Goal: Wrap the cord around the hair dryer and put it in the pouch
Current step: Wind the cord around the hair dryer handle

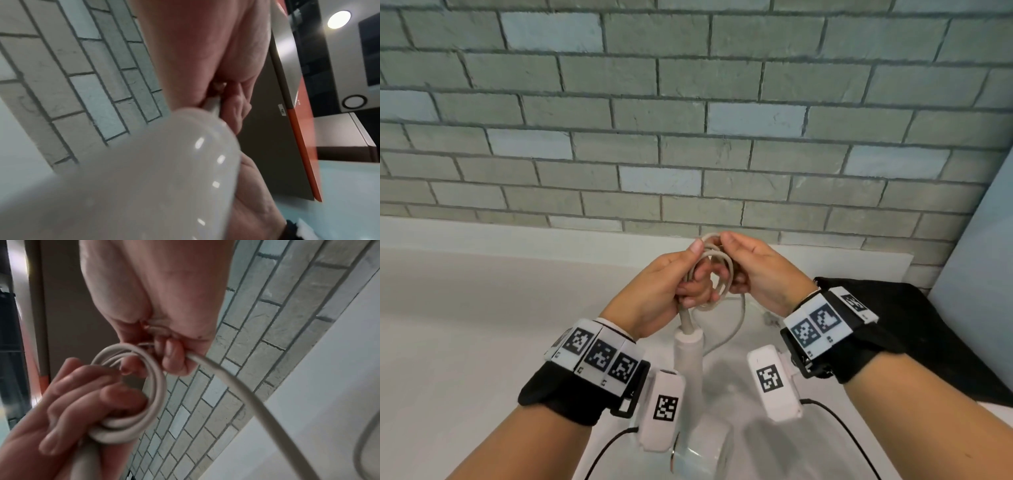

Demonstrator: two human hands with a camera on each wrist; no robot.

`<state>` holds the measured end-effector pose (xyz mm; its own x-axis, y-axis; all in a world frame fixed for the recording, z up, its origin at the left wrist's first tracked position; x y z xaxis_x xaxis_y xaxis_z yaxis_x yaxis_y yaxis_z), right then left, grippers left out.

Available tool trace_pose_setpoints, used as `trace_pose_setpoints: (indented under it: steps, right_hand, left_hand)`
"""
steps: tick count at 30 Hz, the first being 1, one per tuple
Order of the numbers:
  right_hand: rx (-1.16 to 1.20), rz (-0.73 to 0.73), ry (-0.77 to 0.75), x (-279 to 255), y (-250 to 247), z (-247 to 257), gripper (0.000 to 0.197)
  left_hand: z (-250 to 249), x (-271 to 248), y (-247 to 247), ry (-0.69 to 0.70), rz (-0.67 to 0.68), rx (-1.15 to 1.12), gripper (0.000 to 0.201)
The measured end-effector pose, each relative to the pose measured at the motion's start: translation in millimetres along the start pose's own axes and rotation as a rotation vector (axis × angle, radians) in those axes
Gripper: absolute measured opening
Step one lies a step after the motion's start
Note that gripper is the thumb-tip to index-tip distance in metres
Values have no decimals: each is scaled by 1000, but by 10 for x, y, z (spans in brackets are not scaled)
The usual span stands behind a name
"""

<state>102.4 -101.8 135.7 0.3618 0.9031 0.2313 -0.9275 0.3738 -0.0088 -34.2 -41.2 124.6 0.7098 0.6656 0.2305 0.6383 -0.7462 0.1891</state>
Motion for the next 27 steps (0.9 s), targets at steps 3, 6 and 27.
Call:
trace_pose_setpoints:
  steps: [3,6,27]
  right_hand:
    - [-70,-92,-79,-5,-52,34,20]
    - [37,-53,-1,-21,-118,10,14]
    - [-6,-205,26,-133,-5,-99,13]
  left_hand:
    - [26,42,-4,23,-117,113,33]
    - [69,53,3,27,-183,100,30]
    - [124,87,86,139,-324,235,27]
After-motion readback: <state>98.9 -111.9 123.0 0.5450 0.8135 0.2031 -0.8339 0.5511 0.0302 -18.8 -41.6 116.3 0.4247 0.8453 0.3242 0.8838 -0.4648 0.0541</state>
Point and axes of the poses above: each hand's wrist, its own x-axis towards the middle knuckle, its own y-axis out of the palm, z = x × y, the point moved 1 cm from there along x, towards the middle knuckle, and after that the axes turned 15 degrees about -z, right-handed, at the moved point
